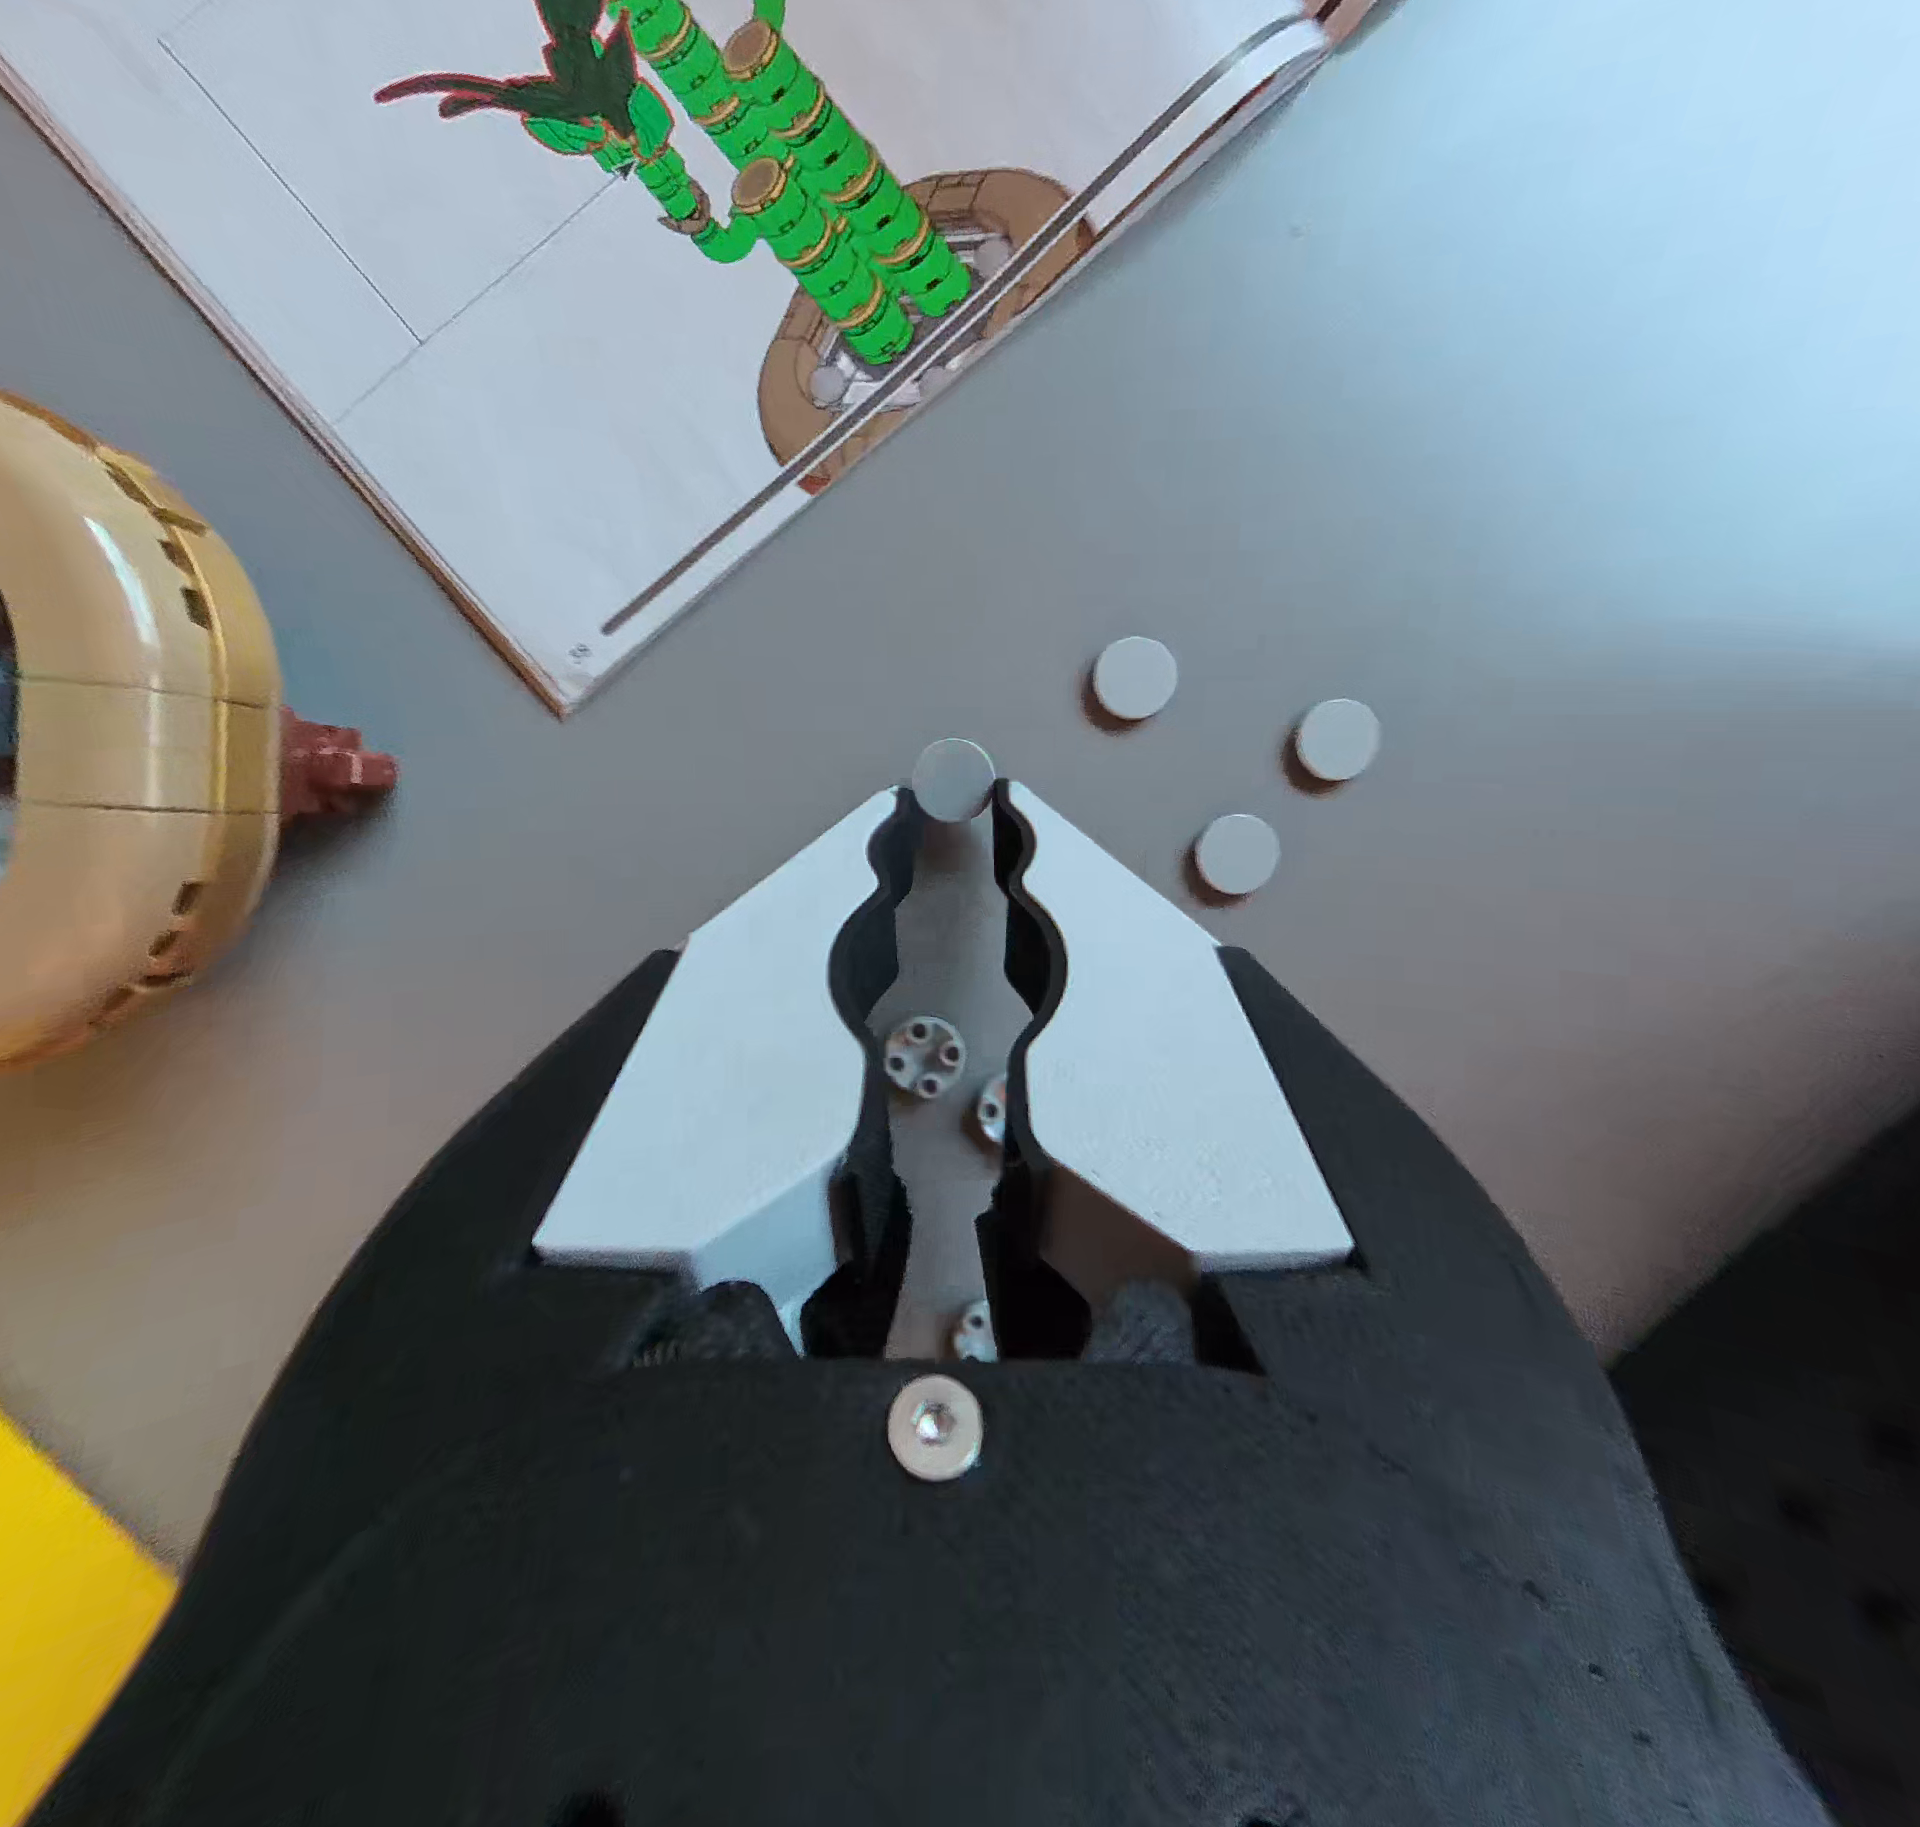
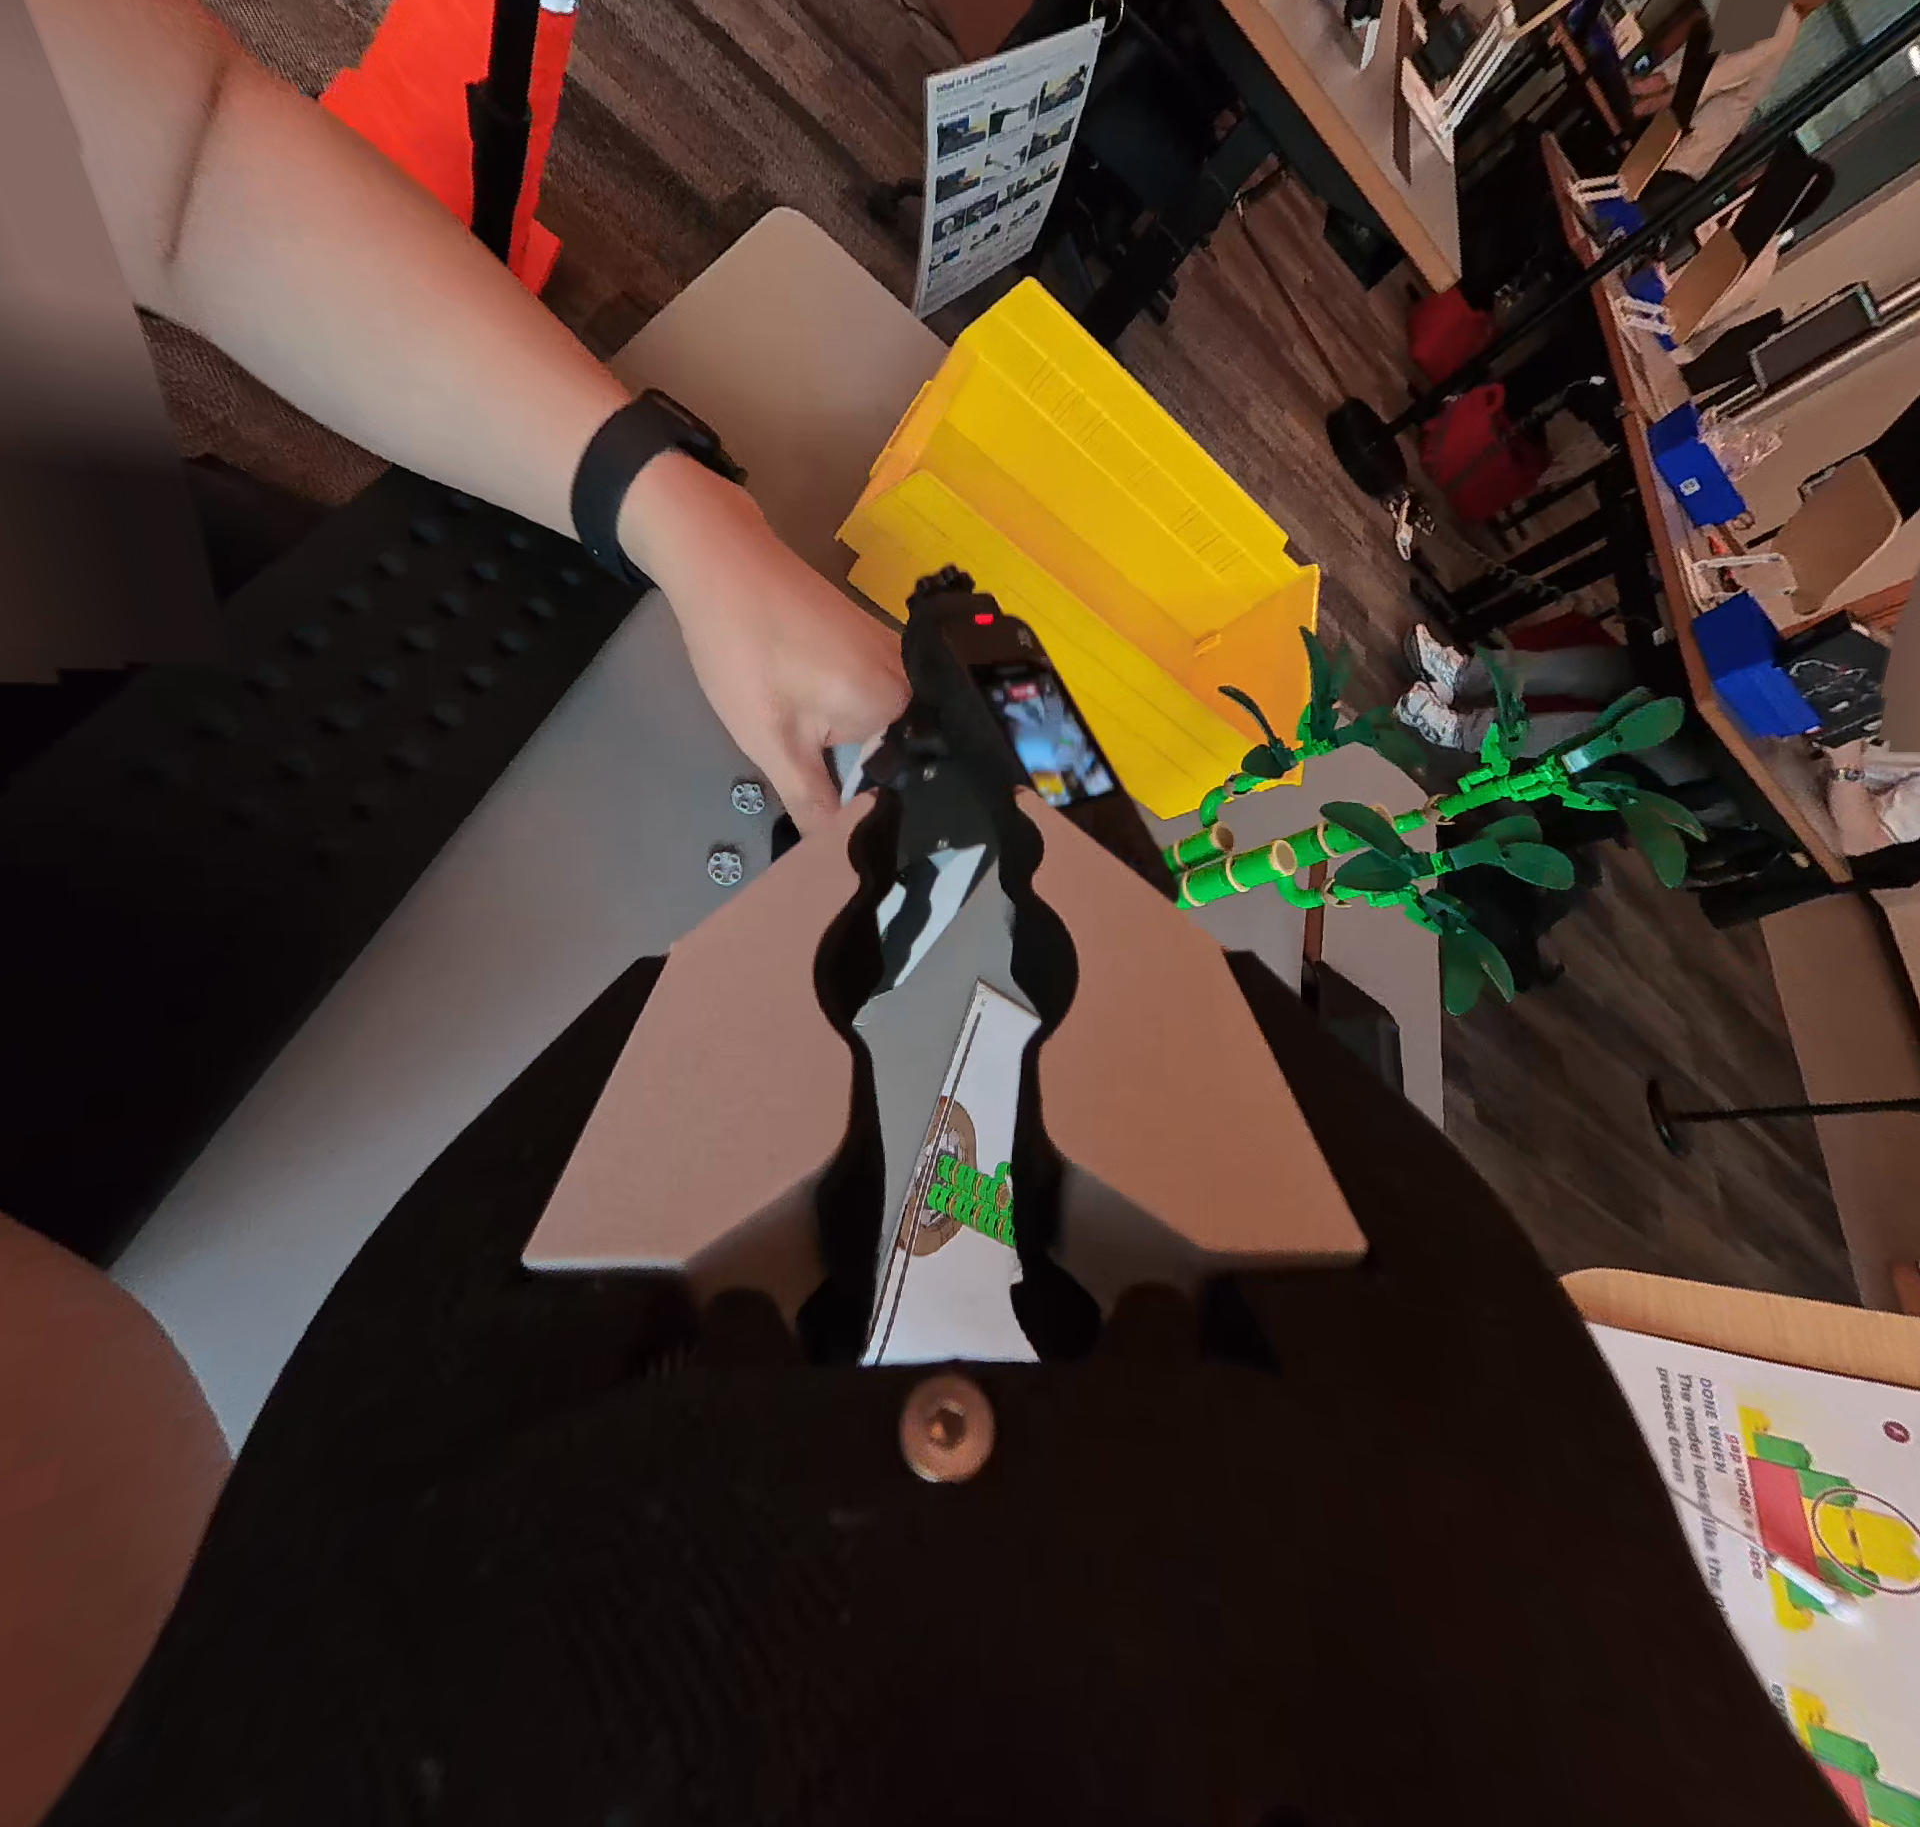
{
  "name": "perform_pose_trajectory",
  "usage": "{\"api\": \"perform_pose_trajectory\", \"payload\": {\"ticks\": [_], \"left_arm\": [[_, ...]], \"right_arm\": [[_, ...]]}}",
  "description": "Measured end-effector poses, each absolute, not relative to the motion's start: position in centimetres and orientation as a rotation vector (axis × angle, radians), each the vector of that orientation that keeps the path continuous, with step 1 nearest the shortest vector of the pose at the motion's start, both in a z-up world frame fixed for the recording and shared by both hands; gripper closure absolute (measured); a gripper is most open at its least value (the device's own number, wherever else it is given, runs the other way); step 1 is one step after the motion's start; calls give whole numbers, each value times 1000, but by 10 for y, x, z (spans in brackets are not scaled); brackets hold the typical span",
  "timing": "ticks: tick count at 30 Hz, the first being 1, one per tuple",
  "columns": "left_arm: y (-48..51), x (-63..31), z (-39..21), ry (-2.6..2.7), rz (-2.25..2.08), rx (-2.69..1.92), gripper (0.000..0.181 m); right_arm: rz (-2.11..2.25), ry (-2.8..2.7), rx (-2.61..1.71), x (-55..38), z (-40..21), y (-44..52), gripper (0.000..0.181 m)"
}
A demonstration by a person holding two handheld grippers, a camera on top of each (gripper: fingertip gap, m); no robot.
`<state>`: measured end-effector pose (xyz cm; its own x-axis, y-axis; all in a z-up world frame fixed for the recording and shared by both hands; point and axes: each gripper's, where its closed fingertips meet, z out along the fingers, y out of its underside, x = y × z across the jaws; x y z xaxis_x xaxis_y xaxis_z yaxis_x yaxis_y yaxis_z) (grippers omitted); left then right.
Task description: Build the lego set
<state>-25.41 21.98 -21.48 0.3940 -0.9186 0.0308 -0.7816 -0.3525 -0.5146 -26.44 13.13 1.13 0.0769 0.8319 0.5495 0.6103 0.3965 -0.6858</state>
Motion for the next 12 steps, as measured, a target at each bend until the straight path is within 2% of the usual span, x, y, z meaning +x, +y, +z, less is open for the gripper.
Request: {"api": "perform_pose_trajectory", "payload": {"ticks": [1, 10, 12], "left_arm": [[223, -256, -217, 1487, -383, -2231, 168], [224, -246, -222, 1560, -315, -2228, 168], [222, -243, -219, 1546, -337, -2226, 154]], "right_arm": [[275, -1621, -1294, -264, 12, 131, 163], [292, -1614, -1276, -260, 14, 127, 163], [294, -1605, -1270, -259, 16, 126, 164]]}}
